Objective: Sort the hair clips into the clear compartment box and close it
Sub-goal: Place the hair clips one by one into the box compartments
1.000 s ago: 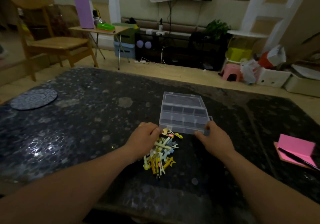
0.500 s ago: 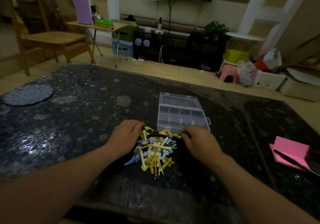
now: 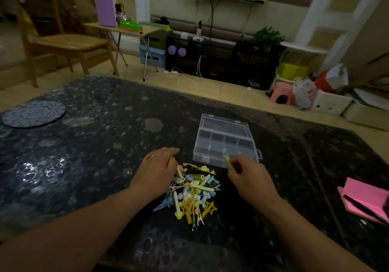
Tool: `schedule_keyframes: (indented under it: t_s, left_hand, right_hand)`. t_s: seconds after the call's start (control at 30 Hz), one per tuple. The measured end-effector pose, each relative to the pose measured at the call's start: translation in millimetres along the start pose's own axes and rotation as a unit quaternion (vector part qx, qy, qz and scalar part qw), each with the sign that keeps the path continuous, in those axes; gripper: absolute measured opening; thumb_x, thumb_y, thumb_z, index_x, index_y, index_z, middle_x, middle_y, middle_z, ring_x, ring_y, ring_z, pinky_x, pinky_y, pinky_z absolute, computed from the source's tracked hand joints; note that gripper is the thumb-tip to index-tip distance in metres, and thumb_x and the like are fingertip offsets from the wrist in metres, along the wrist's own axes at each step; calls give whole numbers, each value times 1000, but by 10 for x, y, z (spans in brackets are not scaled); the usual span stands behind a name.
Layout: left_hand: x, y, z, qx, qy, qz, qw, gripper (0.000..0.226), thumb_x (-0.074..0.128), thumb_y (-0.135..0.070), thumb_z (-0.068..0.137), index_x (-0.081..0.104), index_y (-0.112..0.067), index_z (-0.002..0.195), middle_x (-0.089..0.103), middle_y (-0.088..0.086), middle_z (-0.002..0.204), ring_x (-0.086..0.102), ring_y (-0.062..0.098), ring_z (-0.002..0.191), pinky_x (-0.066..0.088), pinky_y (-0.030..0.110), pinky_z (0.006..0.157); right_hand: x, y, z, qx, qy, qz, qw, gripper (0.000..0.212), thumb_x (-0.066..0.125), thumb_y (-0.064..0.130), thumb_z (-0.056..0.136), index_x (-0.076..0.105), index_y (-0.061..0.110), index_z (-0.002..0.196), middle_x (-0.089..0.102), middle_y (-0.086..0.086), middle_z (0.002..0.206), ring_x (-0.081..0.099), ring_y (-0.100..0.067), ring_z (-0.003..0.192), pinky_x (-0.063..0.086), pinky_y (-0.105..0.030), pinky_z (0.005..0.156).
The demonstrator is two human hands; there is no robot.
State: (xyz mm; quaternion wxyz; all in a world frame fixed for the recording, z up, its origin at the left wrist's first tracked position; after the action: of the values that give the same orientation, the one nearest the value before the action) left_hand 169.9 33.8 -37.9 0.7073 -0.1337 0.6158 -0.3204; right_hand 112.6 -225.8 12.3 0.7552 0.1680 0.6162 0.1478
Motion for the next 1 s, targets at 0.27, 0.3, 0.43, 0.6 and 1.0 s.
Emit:
schedule_keyframes:
  t_s: [0.27, 0.3, 0.43, 0.6, 1.0]
  left_hand:
    - [35, -3, 11, -9, 27, 33, 999, 67, 16, -46, 95, 52, -31, 150, 47, -11, 156, 31, 4, 148, 11, 33, 128]
    - [34, -9, 8, -8, 26, 37, 999, 70, 13, -48, 94, 53, -31, 149, 47, -12, 156, 32, 4, 148, 11, 33, 128]
    - [52, -20, -1, -11, 26, 52, 998, 67, 16, -48, 94, 57, -31, 145, 45, -15, 158, 29, 0, 148, 10, 33, 128]
    - [53, -48, -27, -7, 30, 54, 998, 69, 14, -49, 94, 56, -32, 145, 43, -16, 159, 26, -1, 149, 8, 33, 128]
    - [55, -52, -44, -13, 40, 59, 997, 59, 20, -42, 99, 54, -29, 145, 49, -12, 154, 33, 4, 147, 13, 36, 128]
  right_hand:
    - [74, 228, 963, 20, -30, 21, 999, 14, 59, 30, 106, 67, 24, 97, 65, 4, 91, 61, -13, 80, 55, -38, 73]
    - [151, 253, 1103, 25, -28, 19, 999, 14, 58, 30, 106, 66, 24, 96, 66, 3, 91, 61, -14, 80, 55, -38, 73]
    - [532, 305, 1464, 52, 40, 17, 998, 27, 55, 30, 108, 64, 18, 85, 64, -4, 81, 63, -25, 78, 53, -40, 68]
    - [721, 279, 1417, 29, 112, 31, 993, 30, 55, 28, 107, 70, 12, 87, 67, -9, 81, 66, -30, 80, 53, -41, 70]
    - [854, 227, 1512, 170, 182, 6, 969, 27, 71, 32, 95, 72, 8, 82, 72, -12, 86, 66, -28, 75, 50, -36, 63]
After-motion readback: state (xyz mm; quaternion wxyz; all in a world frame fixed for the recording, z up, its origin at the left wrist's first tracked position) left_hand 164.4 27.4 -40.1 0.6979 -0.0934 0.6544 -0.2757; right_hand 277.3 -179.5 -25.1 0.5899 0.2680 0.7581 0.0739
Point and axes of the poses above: each hand's wrist, its own z-axis towards the middle knuckle, its own x-axis out of the palm, y = z × x, the point moved 8 cm from there along z, towards the middle knuckle
